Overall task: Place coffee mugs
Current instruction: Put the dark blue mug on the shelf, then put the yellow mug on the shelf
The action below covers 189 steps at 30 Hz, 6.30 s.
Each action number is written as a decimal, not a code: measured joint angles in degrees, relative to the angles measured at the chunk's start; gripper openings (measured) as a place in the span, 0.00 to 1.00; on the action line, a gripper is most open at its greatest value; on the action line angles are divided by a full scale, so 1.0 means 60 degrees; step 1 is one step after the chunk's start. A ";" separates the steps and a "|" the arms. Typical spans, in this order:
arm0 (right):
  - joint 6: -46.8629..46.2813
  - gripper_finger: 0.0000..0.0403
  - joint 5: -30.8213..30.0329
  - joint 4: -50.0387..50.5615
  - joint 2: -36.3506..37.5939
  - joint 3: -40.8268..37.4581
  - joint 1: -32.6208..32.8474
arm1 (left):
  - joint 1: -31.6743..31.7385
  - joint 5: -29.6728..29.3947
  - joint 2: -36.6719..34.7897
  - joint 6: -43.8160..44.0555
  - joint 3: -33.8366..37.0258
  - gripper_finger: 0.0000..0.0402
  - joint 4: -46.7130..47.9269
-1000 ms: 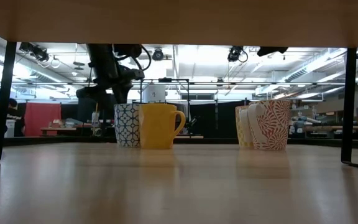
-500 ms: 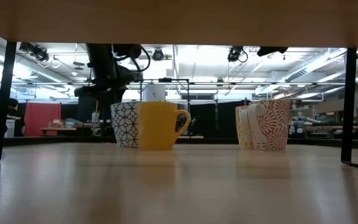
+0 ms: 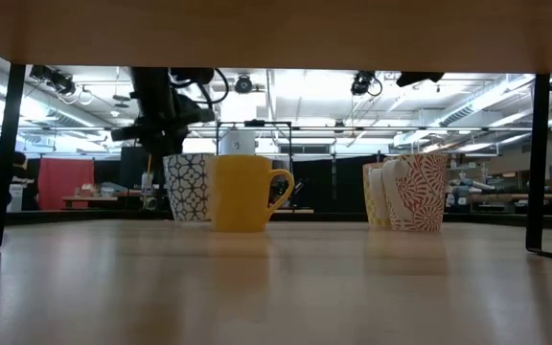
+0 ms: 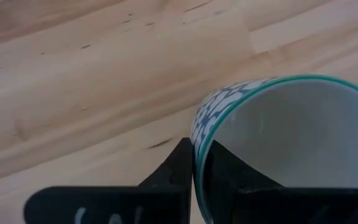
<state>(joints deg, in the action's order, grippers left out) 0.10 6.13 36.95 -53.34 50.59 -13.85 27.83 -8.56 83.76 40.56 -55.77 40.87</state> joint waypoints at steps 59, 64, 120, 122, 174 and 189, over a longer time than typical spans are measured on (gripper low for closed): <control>-0.0073 0.40 0.0000 -0.0186 0.0000 0.0002 0.0000 | -0.6950 0.2180 -0.0224 0.4343 -0.5622 0.07 0.6818; -0.0069 0.40 0.0000 -0.0222 -0.0001 0.0002 0.0002 | -0.7418 0.2029 -0.0134 0.4952 -0.5625 0.07 0.6785; -0.0080 0.40 0.0000 -0.0215 -0.0001 0.0003 0.0002 | -0.9238 0.1542 0.0311 0.6881 -0.5686 0.09 0.5590; -0.0076 0.40 0.0000 -0.0215 -0.0004 0.0003 0.0003 | -0.9238 0.1599 0.0311 0.6881 -0.5690 0.10 0.5583; -0.0066 0.40 0.0001 -0.0215 -0.0004 0.0003 0.0000 | -0.9158 0.1698 -0.0224 0.6881 -0.5803 0.32 0.5284; -0.0066 0.40 0.0000 -0.0215 0.0000 0.0000 0.0004 | -0.8533 0.0674 -0.1449 0.5687 -0.5836 0.32 0.5223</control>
<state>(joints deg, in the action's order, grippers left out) -0.30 6.13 35.66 -53.34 50.59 -13.82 -23.36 -4.52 75.06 74.68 -90.78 72.20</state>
